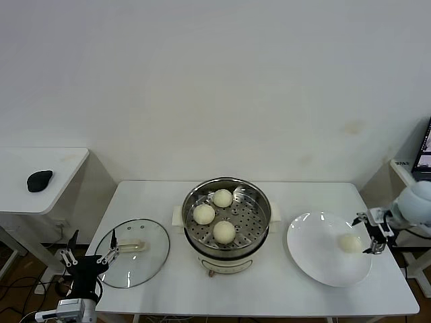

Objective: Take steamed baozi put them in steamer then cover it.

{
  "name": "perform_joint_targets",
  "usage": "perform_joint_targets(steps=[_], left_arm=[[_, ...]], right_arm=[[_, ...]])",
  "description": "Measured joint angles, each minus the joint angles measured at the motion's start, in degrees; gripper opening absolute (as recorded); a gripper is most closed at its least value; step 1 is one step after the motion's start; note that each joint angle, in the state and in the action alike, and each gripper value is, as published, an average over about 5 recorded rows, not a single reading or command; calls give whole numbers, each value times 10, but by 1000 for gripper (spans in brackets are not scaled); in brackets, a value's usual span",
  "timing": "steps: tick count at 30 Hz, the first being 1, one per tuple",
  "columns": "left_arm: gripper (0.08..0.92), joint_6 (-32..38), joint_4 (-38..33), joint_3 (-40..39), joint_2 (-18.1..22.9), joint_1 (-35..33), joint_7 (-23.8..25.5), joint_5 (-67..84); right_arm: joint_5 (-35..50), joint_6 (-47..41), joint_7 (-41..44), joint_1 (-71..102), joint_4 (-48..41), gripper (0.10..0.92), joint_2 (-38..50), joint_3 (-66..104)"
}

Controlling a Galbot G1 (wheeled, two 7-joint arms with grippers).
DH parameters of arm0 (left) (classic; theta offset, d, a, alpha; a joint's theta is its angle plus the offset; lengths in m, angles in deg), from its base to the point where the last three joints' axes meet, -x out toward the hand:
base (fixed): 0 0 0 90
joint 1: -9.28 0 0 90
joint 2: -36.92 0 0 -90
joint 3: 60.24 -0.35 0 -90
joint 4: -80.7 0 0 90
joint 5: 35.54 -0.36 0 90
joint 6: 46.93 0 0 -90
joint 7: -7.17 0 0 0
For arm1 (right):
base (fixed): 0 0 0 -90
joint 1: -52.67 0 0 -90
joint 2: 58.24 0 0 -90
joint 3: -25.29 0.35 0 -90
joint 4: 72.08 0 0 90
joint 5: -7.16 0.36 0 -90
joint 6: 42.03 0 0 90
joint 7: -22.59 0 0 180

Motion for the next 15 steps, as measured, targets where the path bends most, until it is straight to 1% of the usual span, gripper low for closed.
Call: perform_joint_targets(steps=[15], left_arm=[[823, -1, 7, 5, -1, 5, 0, 0]], right_arm=[[-61, 14, -27, 46, -94, 823, -70, 46]])
